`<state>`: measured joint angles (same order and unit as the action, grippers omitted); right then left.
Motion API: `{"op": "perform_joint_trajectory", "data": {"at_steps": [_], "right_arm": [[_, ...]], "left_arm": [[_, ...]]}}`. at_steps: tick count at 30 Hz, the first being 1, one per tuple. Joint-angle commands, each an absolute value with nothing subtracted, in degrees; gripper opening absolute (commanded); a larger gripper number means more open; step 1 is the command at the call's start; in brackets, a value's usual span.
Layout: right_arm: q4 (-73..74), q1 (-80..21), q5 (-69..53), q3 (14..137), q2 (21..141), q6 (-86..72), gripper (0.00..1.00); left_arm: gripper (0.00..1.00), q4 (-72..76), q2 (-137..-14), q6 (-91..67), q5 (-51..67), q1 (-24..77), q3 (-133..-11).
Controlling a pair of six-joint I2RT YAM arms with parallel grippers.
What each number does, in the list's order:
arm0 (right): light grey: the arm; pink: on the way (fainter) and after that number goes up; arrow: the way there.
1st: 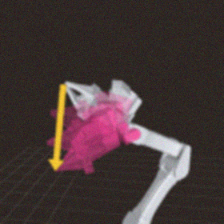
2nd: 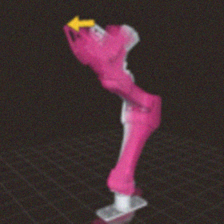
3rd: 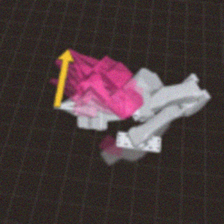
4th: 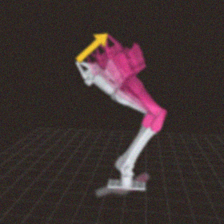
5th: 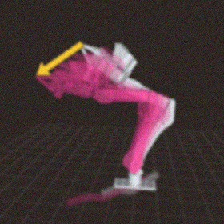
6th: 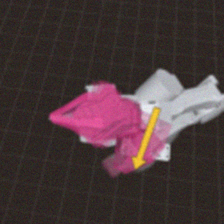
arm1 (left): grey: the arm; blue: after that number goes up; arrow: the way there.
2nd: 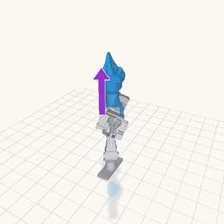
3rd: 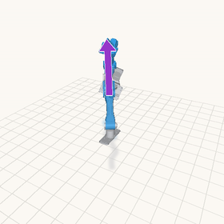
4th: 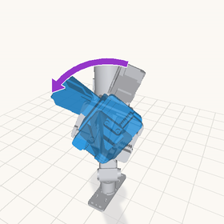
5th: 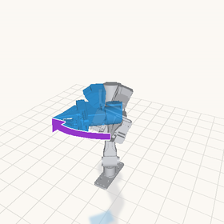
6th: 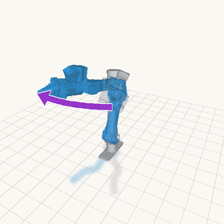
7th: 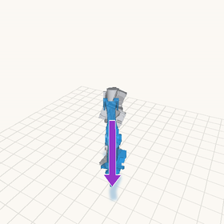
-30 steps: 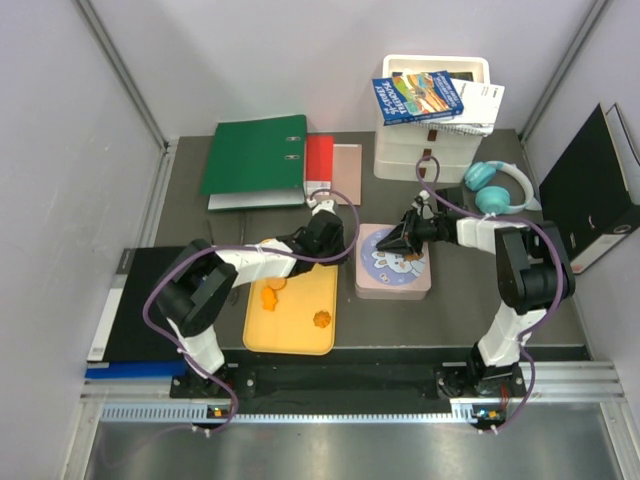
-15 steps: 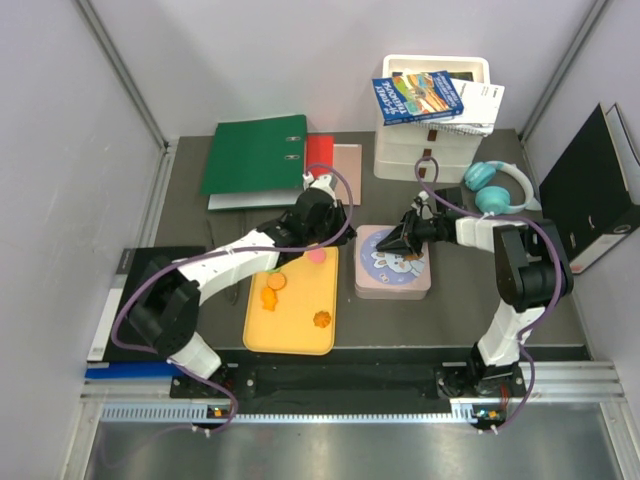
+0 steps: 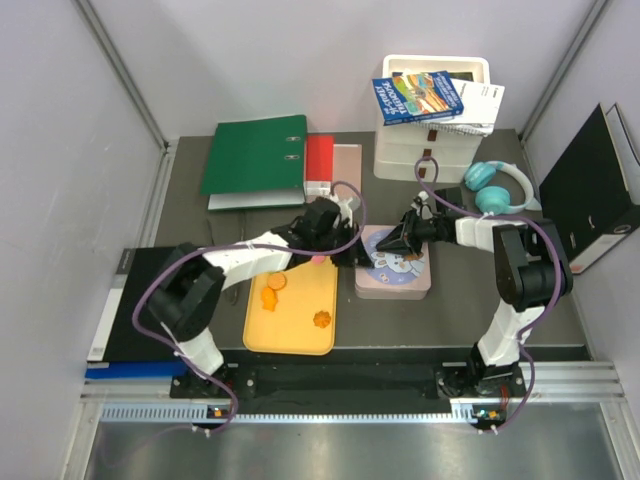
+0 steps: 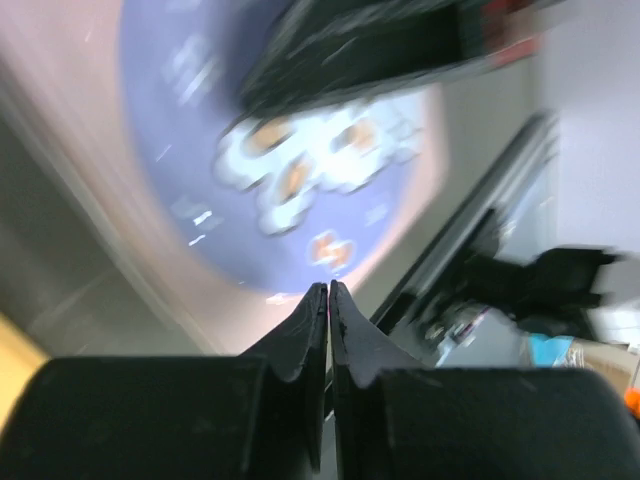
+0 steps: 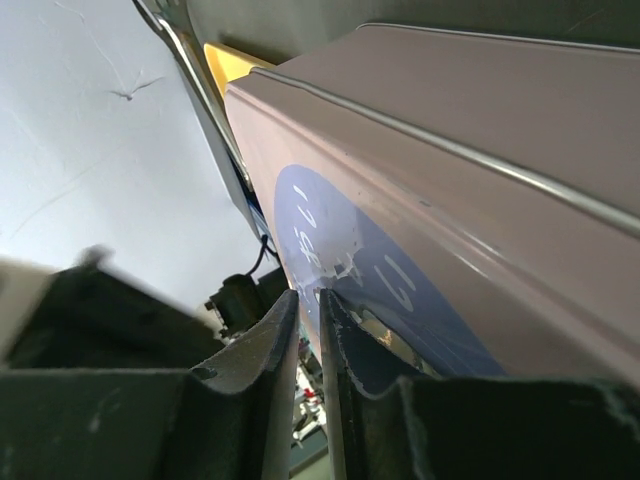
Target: Pack the cookies
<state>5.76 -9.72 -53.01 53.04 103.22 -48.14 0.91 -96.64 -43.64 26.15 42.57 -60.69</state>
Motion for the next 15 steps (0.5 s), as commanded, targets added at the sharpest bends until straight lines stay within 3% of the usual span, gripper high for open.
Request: {"op": "perform_joint_trajectory", "data": {"at_steps": [1, 10, 13, 15], "right_arm": [[8.2, -10.5, -45.0, 52.6, 105.8, -45.8, 0.16], [8.0, -10.4, -44.4, 53.5, 103.8, -46.5, 0.16], [7.1, -10.5, -44.0, 54.5, 101.0, -46.9, 0.16], [6.9, -10.5, -43.8, 55.5, 97.8, -47.2, 0.17]], "left_arm": [[0.07, -12.6, -103.3, -37.6, 30.2, 42.8, -62.9], [0.11, -6.6, -93.1, -36.7, 26.8, 42.6, -59.7], [0.19, -4.5, -88.1, -36.5, 24.7, 42.5, -61.1], [0.30, -4.1, -85.9, -35.3, 22.2, 42.5, -62.8]]}}
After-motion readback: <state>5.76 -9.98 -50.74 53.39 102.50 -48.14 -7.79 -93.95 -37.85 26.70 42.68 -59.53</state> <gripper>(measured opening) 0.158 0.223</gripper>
